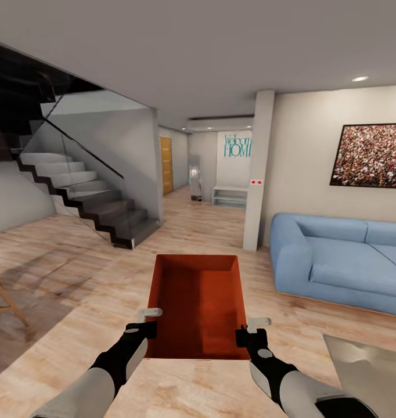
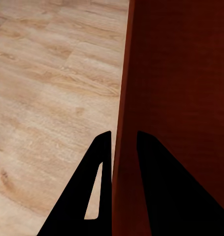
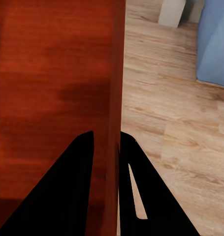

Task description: Move the two storage containers from the living room to the garage. In the garage, place one container on the floor and stack the other container on top of it (either order is fine).

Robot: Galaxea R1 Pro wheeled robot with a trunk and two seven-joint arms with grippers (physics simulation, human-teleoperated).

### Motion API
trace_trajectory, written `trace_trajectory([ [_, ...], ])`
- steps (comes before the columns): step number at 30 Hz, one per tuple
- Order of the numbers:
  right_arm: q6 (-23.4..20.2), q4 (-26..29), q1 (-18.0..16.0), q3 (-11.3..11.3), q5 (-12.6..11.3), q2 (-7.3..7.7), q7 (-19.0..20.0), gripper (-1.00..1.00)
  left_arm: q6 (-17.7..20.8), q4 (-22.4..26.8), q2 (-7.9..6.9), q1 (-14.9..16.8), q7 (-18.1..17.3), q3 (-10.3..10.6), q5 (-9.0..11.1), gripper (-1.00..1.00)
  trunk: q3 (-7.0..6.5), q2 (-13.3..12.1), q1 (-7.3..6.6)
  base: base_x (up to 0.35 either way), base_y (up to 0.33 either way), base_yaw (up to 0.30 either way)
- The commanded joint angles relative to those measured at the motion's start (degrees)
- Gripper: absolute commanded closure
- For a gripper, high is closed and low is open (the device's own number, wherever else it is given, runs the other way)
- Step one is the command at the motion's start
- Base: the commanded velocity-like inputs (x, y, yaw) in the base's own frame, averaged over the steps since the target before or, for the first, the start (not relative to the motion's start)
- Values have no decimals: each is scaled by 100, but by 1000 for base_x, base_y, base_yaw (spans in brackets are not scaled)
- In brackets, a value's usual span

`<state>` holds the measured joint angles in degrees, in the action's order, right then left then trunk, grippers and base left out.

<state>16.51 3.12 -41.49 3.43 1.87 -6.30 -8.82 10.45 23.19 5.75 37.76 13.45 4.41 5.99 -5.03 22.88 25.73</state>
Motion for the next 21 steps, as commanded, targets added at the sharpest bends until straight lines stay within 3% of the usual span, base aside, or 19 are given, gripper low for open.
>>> trace_trajectory([
  [1, -6, -4, 1, -316, 77, -3, 56, 100, -360, 27, -4, 2, 167, -81, -107, 100, 2, 4, 5, 321, 0, 0],
  [21, -7, -4, 1, -316, 86, 6, 71, 100, -360, 28, -4, 1, 167, -178, -107, 100, 2, 4, 5, 321, 0, 0],
])
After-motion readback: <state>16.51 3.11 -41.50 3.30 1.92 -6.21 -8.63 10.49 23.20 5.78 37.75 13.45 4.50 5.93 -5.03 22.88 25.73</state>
